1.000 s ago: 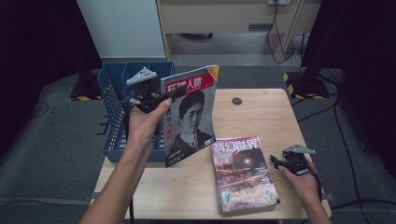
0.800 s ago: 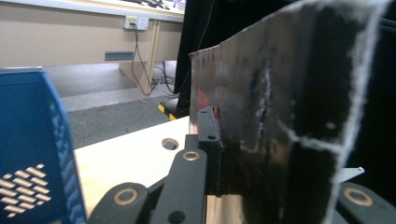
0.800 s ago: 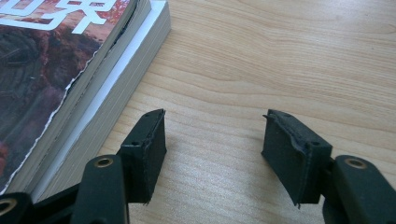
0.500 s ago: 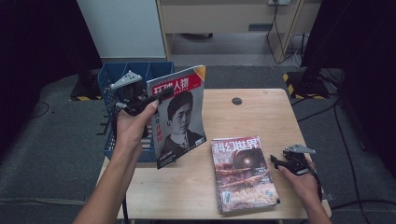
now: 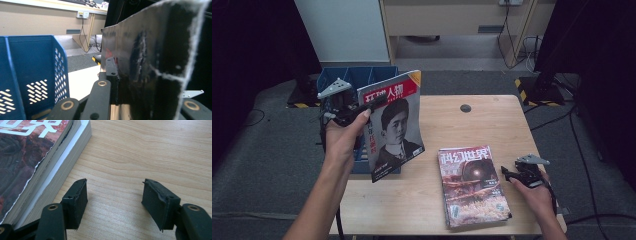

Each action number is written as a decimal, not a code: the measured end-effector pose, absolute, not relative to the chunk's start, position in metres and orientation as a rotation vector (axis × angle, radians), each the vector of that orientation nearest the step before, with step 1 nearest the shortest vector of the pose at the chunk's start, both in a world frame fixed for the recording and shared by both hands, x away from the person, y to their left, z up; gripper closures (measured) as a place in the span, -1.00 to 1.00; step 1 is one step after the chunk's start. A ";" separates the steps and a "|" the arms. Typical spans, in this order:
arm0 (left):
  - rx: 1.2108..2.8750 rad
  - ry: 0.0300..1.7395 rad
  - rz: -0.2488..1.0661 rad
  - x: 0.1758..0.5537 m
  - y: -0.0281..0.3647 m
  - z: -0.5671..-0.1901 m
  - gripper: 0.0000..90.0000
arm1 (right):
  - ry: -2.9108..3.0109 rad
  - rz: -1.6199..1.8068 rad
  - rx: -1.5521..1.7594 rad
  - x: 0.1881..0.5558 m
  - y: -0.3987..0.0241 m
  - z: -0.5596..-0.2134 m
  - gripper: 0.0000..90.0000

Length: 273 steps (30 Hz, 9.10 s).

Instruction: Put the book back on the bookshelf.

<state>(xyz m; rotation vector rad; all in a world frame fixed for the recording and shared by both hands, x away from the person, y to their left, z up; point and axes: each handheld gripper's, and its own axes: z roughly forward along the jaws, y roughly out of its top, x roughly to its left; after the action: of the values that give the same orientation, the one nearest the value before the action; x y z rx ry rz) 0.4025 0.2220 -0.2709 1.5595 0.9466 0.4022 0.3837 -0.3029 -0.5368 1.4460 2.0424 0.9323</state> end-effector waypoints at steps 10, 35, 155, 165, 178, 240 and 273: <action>1.537 0.972 0.419 0.396 0.242 -0.272 0.91 | 2.043 0.933 1.446 0.384 -0.303 -0.537 -0.19; 1.477 1.037 0.467 0.385 0.289 -0.269 0.91 | 2.041 0.932 1.441 0.384 -0.303 -0.537 -0.19; 1.373 1.184 0.657 0.369 0.415 -0.242 0.91 | 2.045 0.933 1.441 0.385 -0.303 -0.537 -0.20; 1.365 1.196 0.667 0.379 0.427 -0.246 0.91 | 2.045 0.928 1.434 0.384 -0.302 -0.537 -0.20; 1.384 1.207 0.688 0.401 0.430 -0.256 0.91 | 2.037 0.928 1.438 0.384 -0.302 -0.537 -0.19; 1.329 1.156 0.770 0.431 0.409 -0.287 0.91 | 2.045 0.929 1.444 0.383 -0.301 -0.537 -0.20; 1.334 1.099 0.841 0.441 0.391 -0.299 0.91 | 2.045 0.930 1.438 0.383 -0.301 -0.537 -0.20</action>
<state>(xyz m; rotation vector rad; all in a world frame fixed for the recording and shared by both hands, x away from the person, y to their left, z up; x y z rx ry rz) 0.4415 0.3905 -0.2992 1.3341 1.0988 0.8414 0.3827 -0.3008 -0.5369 1.4377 2.0446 0.9302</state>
